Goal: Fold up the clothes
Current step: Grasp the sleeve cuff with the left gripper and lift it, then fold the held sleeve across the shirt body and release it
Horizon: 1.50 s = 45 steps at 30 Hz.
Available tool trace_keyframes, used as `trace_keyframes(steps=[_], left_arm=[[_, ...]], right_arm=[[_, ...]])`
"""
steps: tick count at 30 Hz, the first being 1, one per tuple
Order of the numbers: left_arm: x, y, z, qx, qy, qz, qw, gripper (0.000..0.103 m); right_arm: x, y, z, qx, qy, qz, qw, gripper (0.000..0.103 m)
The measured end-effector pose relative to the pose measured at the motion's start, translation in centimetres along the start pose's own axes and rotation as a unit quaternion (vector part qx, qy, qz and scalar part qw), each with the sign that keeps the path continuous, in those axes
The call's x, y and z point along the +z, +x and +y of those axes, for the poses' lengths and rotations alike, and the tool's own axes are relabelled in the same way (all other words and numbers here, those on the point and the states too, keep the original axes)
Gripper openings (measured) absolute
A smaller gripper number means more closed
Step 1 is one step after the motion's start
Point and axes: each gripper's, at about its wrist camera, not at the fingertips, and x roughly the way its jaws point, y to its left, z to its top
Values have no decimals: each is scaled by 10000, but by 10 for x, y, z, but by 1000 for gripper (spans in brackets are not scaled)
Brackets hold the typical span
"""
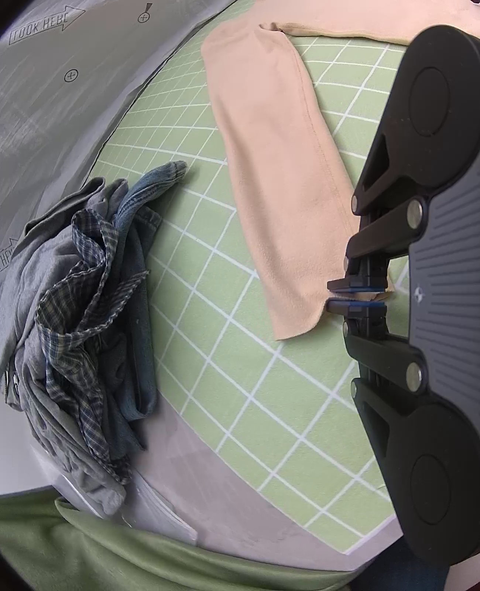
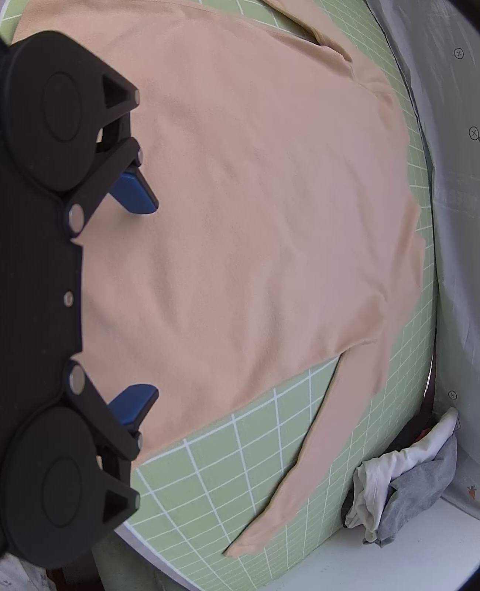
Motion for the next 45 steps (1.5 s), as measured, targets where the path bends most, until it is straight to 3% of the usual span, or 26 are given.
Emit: trace_keyframes(steps=[3,8,12,16,20,23,26,27,31,34,37,40,45], left_arm=[[-4,-13,-20,74,113,-184,9997,3],[-1,-39,-83,57,497,-721,9961,3],[-2,-53,-143,-644,384,-738,9945,3],[-14,-64,-224,-1249,824,-771,9857,3],[-38,-73,-299,-1965,1158,-630,9716,3],[-70,-81,-347,-2432,1664,-497,9543,6],[-97,-81,-377,-2167,2190,-451,9503,29],[-102,-79,-379,-1977,2289,-429,9522,45],[-98,-59,-352,-1171,1962,-240,9733,64],[-88,-43,-313,-589,1523,14,9866,68],[-81,-36,-271,-223,1070,231,9937,68],[-72,-36,-240,-75,846,255,9961,69],[-53,-38,-212,173,1024,242,9943,78]], right_arm=[[7,5,-20,89,-16,-84,9999,100],[19,18,-63,228,183,-163,9994,100],[25,32,-100,259,421,-133,9987,100],[29,40,-136,209,486,-190,9984,100],[27,47,-168,121,492,-194,9985,100],[26,50,-192,19,596,-185,9980,100],[27,54,-206,-63,703,-151,9974,100],[27,55,-208,-73,708,-145,9974,100],[29,57,-203,-20,580,-161,9982,100],[36,55,-189,92,463,-246,9986,100],[45,50,-166,254,303,-401,9984,100],[55,44,-136,449,143,-570,9973,100],[68,37,-80,776,-127,-666,9947,100]])
